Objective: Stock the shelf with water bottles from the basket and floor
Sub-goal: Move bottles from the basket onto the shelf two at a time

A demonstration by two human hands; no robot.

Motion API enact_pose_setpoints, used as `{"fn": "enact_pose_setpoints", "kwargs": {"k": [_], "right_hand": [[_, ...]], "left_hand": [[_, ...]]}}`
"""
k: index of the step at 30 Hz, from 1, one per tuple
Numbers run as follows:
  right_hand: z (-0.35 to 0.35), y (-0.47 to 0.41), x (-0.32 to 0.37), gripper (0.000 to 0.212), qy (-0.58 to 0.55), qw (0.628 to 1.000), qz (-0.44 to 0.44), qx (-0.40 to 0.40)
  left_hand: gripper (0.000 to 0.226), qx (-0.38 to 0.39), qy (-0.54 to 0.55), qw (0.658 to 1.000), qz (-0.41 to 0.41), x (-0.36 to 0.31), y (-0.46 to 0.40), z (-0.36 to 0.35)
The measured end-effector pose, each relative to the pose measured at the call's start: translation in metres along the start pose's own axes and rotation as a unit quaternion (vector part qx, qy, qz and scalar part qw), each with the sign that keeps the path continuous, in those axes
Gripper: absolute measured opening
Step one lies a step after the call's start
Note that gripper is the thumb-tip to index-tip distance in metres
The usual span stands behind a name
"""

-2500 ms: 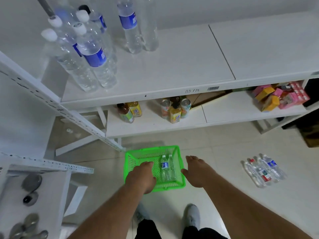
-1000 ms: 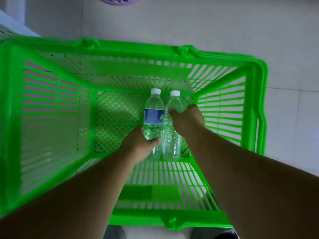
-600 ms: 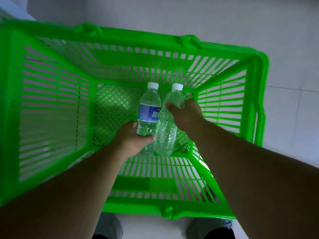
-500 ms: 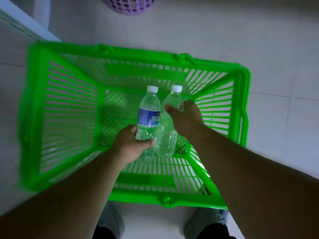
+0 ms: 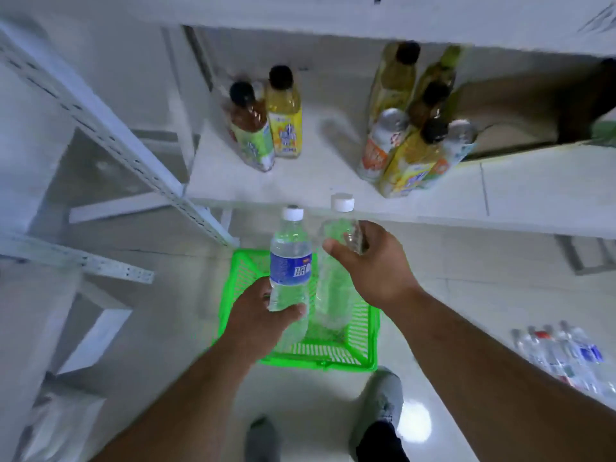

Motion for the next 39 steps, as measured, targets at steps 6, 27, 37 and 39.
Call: {"fn": "enact_pose_setpoints", "kwargs": {"k": [6,27,37,39], "right_hand": [[0.084,0.078,0.167,0.027,-0.035,0.994,0.07,-0.081],[0.262,0.174,0.341,0.052,-0.07,0.969,0.161,-0.172],[0.313,0.126,0.343,0.046,-0.041,0.971,0.203,-0.121],[0.316,0.115,0.344,0.046,-0.049,0.971,0.203,-0.119]], "left_hand": [[0.037,-0.003,0.032,0.995,-0.094,-0.098,0.122,0.091],[0.038,-0.043,0.052,0.97,-0.235,-0.242,0.312,0.136],[0.046,-0.077,0.108,0.967,-0.216,-0.292,0.305,0.099],[0.044,-0.081,0.12,0.967,-0.21,-0.3,0.3,0.098]]}}
Point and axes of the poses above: each hand's wrist, its own y-axis away from the middle knuckle, its own z-axis out of the back of the hand, x = y × z, the point moved 3 cm from there along -y, towards the middle knuckle, and after that the axes turned 9 degrees about z, right-handed, at the moved point
